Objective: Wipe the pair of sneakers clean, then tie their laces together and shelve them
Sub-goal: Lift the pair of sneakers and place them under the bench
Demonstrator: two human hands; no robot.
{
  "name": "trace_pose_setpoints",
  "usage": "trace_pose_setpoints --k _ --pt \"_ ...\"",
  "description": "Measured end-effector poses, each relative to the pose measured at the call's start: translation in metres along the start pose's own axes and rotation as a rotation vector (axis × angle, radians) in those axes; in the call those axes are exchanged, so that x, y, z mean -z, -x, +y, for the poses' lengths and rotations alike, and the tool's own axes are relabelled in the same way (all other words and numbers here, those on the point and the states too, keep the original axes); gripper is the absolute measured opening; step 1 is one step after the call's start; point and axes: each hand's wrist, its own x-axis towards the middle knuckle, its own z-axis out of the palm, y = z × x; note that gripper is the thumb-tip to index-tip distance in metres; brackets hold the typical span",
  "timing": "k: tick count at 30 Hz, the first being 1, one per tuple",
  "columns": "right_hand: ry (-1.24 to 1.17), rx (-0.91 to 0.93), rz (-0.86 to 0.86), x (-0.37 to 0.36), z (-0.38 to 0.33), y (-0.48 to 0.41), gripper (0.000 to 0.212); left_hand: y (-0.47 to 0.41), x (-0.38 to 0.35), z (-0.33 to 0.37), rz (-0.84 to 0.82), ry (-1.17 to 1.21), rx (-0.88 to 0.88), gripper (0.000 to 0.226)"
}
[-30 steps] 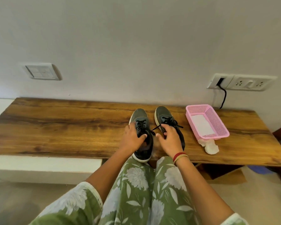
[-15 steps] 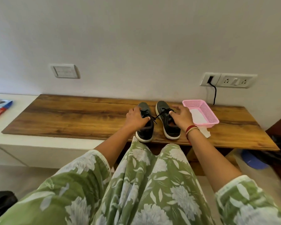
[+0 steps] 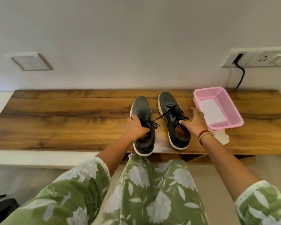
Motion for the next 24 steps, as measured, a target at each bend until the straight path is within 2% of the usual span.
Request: trace_pose_setpoints --k 3,7,13,19,24 --pt "0.069 -0.046 -0.122 -0.009 -0.001 -0.038 0.089 -0.029 -0.003 0.007 -0.068 -0.066 0.011 0.103" --pt "0.1 -0.071 -0.212 -0.023 0.004 -0.055 0.075 -0.041 -0.004 0.002 -0.068 -0.041 -0.021 0.101" --pt "-0.021 0.035 -0.169 -0.031 0.013 -0.055 0.062 -0.041 -0.014 -0.021 -0.011 0.023 -0.134 0.099" --pt "-0.098 0.051 -0.138 -0.037 0.034 -0.044 0.082 -0.042 -0.025 -0.039 0.044 0.028 -0.097 0.102" --pt "0.207 0.051 -0.018 -0.043 0.029 -0.042 0.055 -0.036 -0.028 -0.037 0.12 0.0 -0.153 0.075"
